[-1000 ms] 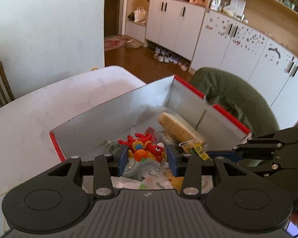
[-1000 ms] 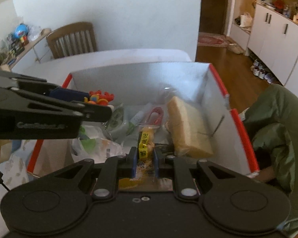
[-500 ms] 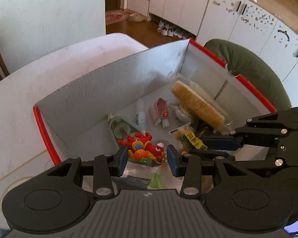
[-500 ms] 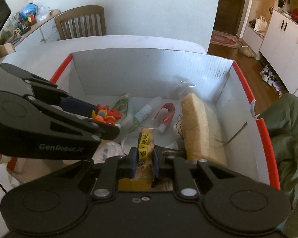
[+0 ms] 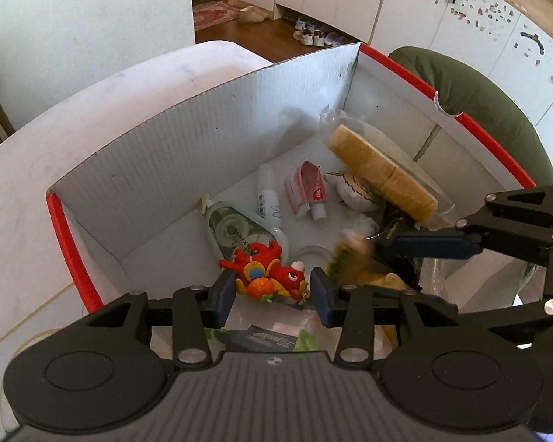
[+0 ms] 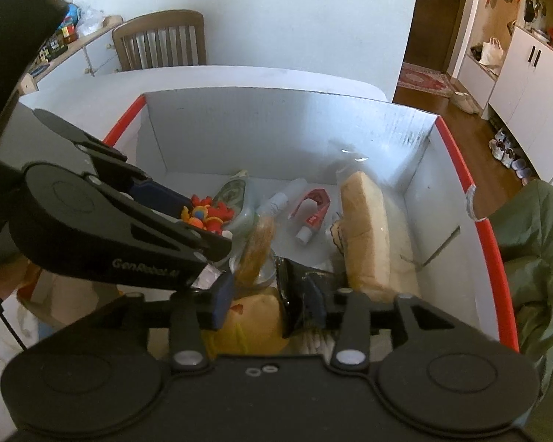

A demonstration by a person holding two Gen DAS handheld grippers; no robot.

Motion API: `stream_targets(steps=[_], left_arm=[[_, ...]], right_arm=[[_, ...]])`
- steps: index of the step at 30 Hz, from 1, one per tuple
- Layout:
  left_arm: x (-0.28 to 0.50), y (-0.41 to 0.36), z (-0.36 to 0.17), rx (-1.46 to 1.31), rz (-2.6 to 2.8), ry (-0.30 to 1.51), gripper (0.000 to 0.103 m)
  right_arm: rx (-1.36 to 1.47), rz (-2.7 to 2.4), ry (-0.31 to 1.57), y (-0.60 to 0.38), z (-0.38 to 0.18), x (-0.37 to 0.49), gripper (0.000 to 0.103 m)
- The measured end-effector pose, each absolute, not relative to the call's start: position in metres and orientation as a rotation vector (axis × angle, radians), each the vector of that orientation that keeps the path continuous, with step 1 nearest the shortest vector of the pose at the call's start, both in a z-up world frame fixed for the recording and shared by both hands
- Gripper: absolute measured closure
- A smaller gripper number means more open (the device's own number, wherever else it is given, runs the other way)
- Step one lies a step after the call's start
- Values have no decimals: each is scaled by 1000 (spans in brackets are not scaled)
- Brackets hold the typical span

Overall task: Organize objects
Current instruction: 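Open both tools to drop the plush toy and snack packet in the box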

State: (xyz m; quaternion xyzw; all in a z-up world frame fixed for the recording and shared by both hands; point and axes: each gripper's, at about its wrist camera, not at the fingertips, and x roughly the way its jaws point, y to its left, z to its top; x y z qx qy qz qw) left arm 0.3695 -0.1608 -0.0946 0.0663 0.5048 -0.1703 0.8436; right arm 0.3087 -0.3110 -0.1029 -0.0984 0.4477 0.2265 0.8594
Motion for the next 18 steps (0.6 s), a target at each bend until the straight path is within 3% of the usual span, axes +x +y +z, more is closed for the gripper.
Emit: stream_targets(steps=[11,18], left_arm=[[355,-151,-78,76,-371,1026,45],[338,-142,-58,33,-399,962,45]], right_arm=[[-185,478,875,-318,-80,294,54],[-132,476,820,-323,-59,280,44]])
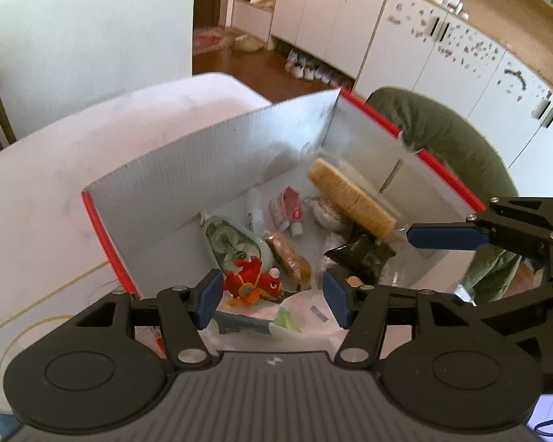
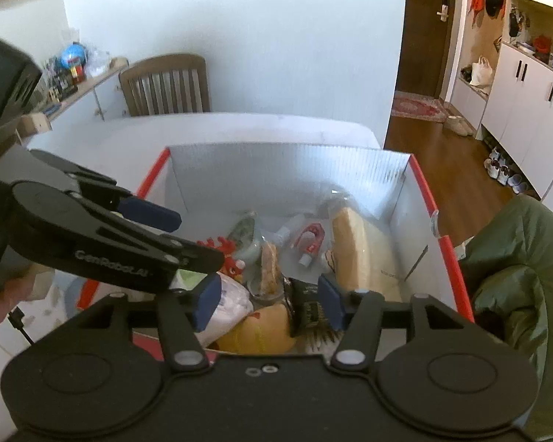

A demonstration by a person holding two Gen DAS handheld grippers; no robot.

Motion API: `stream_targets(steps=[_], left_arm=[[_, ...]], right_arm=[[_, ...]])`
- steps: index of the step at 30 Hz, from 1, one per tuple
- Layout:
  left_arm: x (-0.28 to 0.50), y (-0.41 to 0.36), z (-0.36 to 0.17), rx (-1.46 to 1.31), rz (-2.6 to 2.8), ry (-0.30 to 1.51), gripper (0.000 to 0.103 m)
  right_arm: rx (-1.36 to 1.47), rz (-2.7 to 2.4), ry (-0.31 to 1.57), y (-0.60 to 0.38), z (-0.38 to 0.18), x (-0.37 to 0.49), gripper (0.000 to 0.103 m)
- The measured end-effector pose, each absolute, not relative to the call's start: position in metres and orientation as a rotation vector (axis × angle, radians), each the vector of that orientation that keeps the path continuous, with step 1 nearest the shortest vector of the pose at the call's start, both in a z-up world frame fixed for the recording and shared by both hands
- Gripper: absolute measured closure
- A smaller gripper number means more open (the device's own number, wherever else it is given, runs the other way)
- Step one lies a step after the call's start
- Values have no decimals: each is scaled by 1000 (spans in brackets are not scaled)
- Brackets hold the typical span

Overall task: Organize objects
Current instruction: 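Open both tools to drop the plush toy and snack packet in the box, then withdraw both tools from the box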

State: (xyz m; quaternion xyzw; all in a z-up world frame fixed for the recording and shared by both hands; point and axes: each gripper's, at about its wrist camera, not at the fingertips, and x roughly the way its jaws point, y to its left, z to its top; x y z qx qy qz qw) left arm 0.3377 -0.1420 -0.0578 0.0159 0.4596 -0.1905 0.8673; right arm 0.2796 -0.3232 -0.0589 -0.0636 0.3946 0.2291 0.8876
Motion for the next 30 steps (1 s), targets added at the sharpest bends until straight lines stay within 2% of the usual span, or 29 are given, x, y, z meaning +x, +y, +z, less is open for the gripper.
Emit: stream_targets(steps=[12,15,23,24,26,30], left_arm=[[294,-120,-26,-4,-428,825,38],[284,-113,-21,-6,-436,814,27],[255,-95,-16,-11,-451,808,27],[252,-93,-15,-12,-454,808,26],[245,-89,-15,-12,-460,809,18],[234,-81,-14,-8,-468,809,18]], right_arm=[[-42,413,754,-333,-37,243,25],[-13,390,737,-334,-33,235,20],[55,354,691,-330,-28,211,2],[63,353,687,-329,-27,208,2],[76,350,680,-326,-26,203,1],[85,338,669,-318,-26,191,1]])
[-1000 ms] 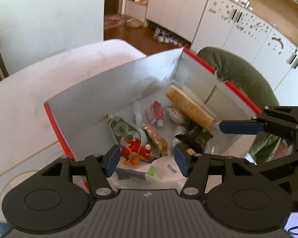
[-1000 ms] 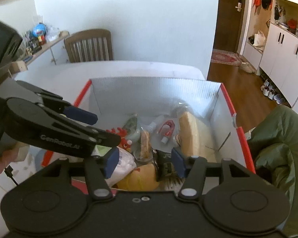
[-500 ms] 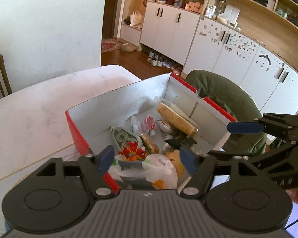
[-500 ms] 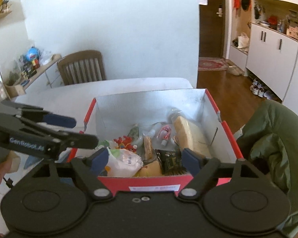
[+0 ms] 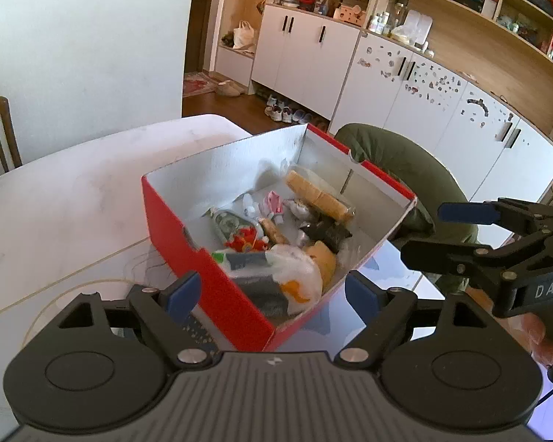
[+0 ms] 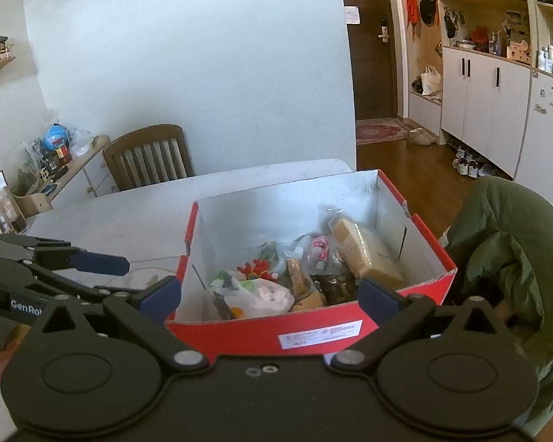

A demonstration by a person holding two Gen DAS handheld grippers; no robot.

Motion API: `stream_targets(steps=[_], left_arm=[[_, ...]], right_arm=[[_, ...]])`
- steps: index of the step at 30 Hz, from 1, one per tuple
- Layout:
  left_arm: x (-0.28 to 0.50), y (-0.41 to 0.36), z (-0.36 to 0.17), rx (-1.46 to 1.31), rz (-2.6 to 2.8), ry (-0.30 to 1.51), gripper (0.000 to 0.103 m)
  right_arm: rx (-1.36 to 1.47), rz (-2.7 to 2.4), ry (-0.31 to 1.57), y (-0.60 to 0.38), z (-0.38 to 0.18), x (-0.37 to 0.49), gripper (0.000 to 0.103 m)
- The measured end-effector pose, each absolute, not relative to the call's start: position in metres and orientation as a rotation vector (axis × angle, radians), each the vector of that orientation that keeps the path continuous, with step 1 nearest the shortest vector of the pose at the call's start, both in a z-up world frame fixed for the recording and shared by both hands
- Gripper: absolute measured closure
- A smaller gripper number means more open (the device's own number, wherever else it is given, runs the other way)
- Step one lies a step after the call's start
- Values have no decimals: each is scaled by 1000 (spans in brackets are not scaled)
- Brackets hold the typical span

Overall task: Organize objects
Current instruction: 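Withdraw both tools from the box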

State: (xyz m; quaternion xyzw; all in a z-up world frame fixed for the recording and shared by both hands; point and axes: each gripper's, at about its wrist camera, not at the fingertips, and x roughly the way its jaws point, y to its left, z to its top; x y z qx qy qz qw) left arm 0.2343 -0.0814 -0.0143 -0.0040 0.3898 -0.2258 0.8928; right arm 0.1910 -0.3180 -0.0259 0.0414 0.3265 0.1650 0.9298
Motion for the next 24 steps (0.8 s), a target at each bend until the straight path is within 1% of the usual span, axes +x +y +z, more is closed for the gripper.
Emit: stream_targets(steps=[3,5,7,8,24], left_arm=[[227,-77,-14,-6,-480,811,15],[221,-74,-14,-4,-488,804,9],[215,-72,-12,4,-494,794,7],[213,-71,-12,7,-500,791,3],[193,-59,0,24,-488,693,2]], right_arm=[[88,330,659,-314,-24,183,1],[89,324,655,-311,-23,178,1],[94,322,654,-309,-23,174,1],[96,321,654,-308,-23,173,1],[117,305,630,-298,-17,151,1]])
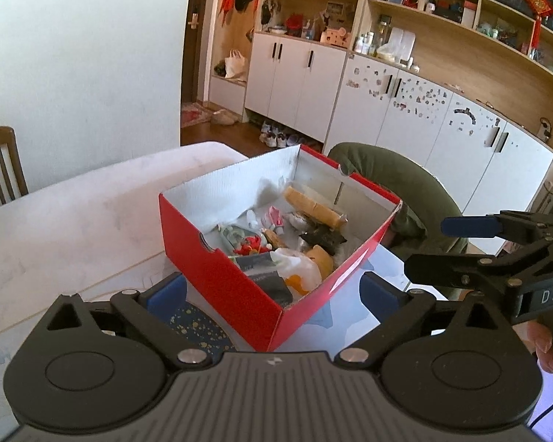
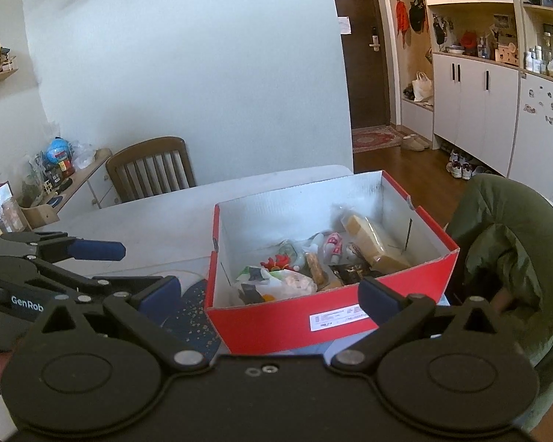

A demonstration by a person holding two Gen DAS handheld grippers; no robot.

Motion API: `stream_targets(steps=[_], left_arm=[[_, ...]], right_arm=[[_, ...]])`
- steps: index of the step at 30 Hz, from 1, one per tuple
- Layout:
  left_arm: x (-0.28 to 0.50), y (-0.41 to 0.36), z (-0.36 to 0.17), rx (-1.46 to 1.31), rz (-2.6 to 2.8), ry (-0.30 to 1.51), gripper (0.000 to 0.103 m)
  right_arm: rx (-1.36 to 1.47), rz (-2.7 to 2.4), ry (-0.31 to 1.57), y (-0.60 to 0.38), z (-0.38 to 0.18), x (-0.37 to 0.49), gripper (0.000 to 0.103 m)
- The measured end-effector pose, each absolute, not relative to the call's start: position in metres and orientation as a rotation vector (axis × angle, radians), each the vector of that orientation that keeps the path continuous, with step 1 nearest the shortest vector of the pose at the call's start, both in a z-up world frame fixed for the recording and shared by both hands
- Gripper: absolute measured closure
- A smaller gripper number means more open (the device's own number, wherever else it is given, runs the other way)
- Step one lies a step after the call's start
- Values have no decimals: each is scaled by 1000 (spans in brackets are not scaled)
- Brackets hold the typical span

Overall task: Organize objects
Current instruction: 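Withdraw both tools from the box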

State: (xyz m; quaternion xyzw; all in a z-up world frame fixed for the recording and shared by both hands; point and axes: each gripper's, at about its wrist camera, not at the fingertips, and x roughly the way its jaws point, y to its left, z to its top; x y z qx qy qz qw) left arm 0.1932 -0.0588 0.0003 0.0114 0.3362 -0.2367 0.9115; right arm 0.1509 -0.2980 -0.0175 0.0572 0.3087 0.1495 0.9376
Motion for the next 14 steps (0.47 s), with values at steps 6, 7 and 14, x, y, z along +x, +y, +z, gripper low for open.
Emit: stream_targets(steps=[6,7,14], left_arm=[[188,-60,4,52,-470,662,2],[187,-61,4,59,-465,657,2],[184,-60,6,73,-458,647,2]], right_arm=[[131,295,634,-300,-20,146,1],[133,294,635,-300,-20,146,1],[155,282,642,-304,-22,144,1]])
